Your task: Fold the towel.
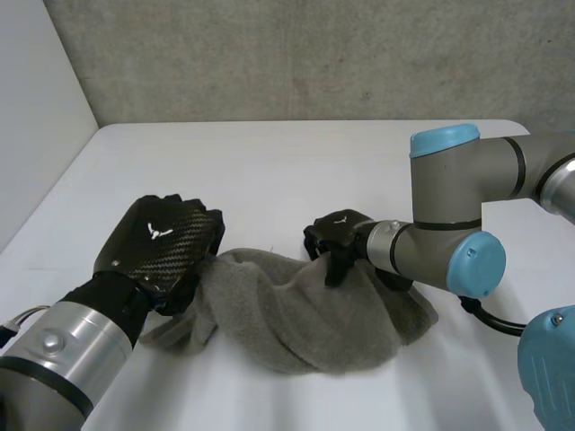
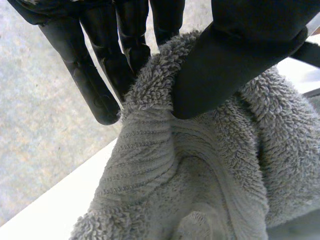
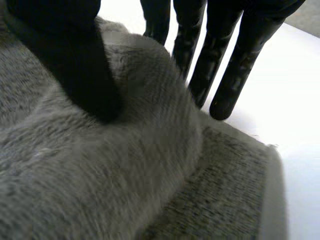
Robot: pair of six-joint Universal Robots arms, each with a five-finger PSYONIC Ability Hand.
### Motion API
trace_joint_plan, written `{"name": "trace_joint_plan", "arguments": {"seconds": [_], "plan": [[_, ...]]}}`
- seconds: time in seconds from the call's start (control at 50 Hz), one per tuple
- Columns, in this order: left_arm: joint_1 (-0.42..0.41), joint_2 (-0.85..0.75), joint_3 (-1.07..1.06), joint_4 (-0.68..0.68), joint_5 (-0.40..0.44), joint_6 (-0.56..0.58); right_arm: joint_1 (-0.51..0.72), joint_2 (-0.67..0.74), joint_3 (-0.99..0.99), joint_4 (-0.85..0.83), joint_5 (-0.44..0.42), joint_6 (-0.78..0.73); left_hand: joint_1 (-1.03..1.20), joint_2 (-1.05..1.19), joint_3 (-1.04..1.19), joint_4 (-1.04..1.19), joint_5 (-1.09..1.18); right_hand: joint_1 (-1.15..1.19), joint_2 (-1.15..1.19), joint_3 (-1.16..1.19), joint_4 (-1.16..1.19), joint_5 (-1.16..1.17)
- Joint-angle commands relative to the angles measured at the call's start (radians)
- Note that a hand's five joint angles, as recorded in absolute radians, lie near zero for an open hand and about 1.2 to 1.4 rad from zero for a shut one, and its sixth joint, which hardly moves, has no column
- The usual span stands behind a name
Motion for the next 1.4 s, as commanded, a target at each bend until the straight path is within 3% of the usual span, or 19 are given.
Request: {"name": "trace_joint_plan", "arguments": {"seconds": [0.02, 0.1, 0.18, 0.2, 0.22, 0.26, 0.36, 0.44, 0.54, 0.58, 0.74, 0.86, 1.04, 1.08, 1.12, 1.16, 1.2, 1.24, 1.4], "plan": [[0.051, -0.091, 0.042, 0.014, 0.001, 0.001, -0.003, -0.039, -0.079, -0.009, 0.026, -0.047, 0.227, 0.179, 0.181, 0.179, 0.197, 0.639, 0.506, 0.517, 0.528, 0.563], [0.072, -0.174, 0.163, 0.063, 0.01, 0.027, -0.003, -0.085, -0.151, -0.066, 0.06, -0.044, 0.227, 0.179, 0.181, 0.179, 0.197, 0.639, 0.506, 0.517, 0.528, 0.563], [0.085, -0.243, 0.303, 0.135, 0.021, 0.111, -0.01, -0.203, -0.179, -0.345, 0.181, -0.036, 0.227, 0.179, 0.181, 0.179, 0.197, 0.639, 0.506, 0.517, 0.528, 0.563], [0.095, -0.284, 0.385, 0.182, 0.027, 0.161, -0.014, -0.261, -0.142, -0.48, 0.224, -0.035, 0.227, 0.179, 0.181, 0.179, 0.197, 0.639, 0.506, 0.517, 0.528, 0.563], [0.117, -0.326, 0.471, 0.228, 0.027, 0.201, -0.014, -0.261, -0.142, -0.482, 0.224, -0.035, 0.227, 0.179, 0.181, 0.179, 0.197, 0.639, 0.506, 0.517, 0.528, 0.563], [0.141, -0.353, 0.546, 0.288, 0.027, 0.238, -0.018, -0.391, -0.008, -0.739, 0.282, -0.02, 0.227, 0.179, 0.181, 0.179, 0.197, 0.639, 0.506, 0.517, 0.528, 0.563], [0.175, -0.42, 0.694, 0.485, 0.027, 0.265, -0.05, -0.548, 0.225, -1.035, 0.304, -0.013, 0.227, 0.179, 0.181, 0.179, 0.197, 0.639, 0.506, 0.517, 0.528, 0.563], [0.184, -0.45, 0.675, 0.61, 0.024, 0.26, -0.064, -0.588, 0.321, -1.026, 0.283, -0.015, 0.227, 0.179, 0.181, 0.179, 0.197, 0.639, 0.506, 0.517, 0.528, 0.563], [0.178, -0.488, 0.537, 0.608, 0.035, 0.265, -0.066, -0.581, 0.43, -0.91, 0.203, -0.019, 0.227, 0.179, 0.181, 0.179, 0.197, 0.639, 0.506, 0.517, 0.528, 0.563], [0.175, -0.51, 0.486, 0.606, 0.041, 0.263, -0.066, -0.532, 0.49, -0.803, 0.159, -0.032, 0.227, 0.179, 0.181, 0.179, 0.197, 0.639, 0.506, 0.517, 0.528, 0.563], [0.12, -0.651, 0.277, 0.601, 0.049, 0.277, -0.067, -0.36, 0.563, -0.62, 0.148, -0.094, 0.227, 0.179, 0.181, 0.179, 0.197, 0.639, 0.506, 0.517, 0.528, 0.563], [0.108, -0.686, 0.173, 0.524, 0.049, 0.307, -0.072, -0.303, 0.571, -0.442, 0.152, -0.148, 0.227, 0.179, 0.181, 0.179, 0.197, 0.639, 0.506, 0.517, 0.528, 0.563], [0.109, -0.638, 0.138, 0.404, 0.035, 0.332, -0.126, -0.354, 0.596, -0.366, 0.137, -0.135, 0.227, 0.179, 0.181, 0.179, 0.197, 0.639, 0.506, 0.517, 0.528, 0.563], [0.114, -0.621, 0.133, 0.399, 0.033, 0.332, -0.141, -0.372, 0.605, -0.366, 0.137, -0.128, 0.227, 0.179, 0.181, 0.179, 0.197, 0.578, 0.446, 0.457, 0.467, 0.502], [0.115, -0.608, 0.131, 0.394, 0.033, 0.332, -0.17, -0.395, 0.622, -0.366, 0.137, -0.102, 0.227, 0.179, 0.181, 0.179, 0.197, 0.356, 0.224, 0.234, 0.245, 0.28], [0.117, -0.596, 0.128, 0.393, 0.033, 0.332, -0.181, -0.403, 0.631, -0.366, 0.135, -0.076, 0.075, 0.027, 0.028, 0.027, 0.045, 0.265, 0.133, 0.143, 0.154, 0.189], [0.123, -0.572, 0.115, 0.387, 0.032, 0.331, -0.19, -0.409, 0.64, -0.368, 0.134, -0.046, -0.34, -0.388, -0.386, -0.388, -0.37, 0.188, 0.055, 0.066, 0.077, 0.112], [0.131, -0.561, 0.108, 0.378, 0.026, 0.329, -0.204, -0.415, 0.657, -0.37, 0.123, -0.015, -0.482, -0.529, -0.528, -0.529, -0.512, 0.176, 0.044, 0.054, 0.065, 0.1], [0.172, -0.525, 0.105, 0.302, -0.022, 0.317, -0.27, -0.462, 0.773, -0.47, 0.033, 0.022, -0.492, -0.54, -0.538, -0.54, -0.522, 0.191, 0.058, 0.069, 0.08, 0.115]]}}
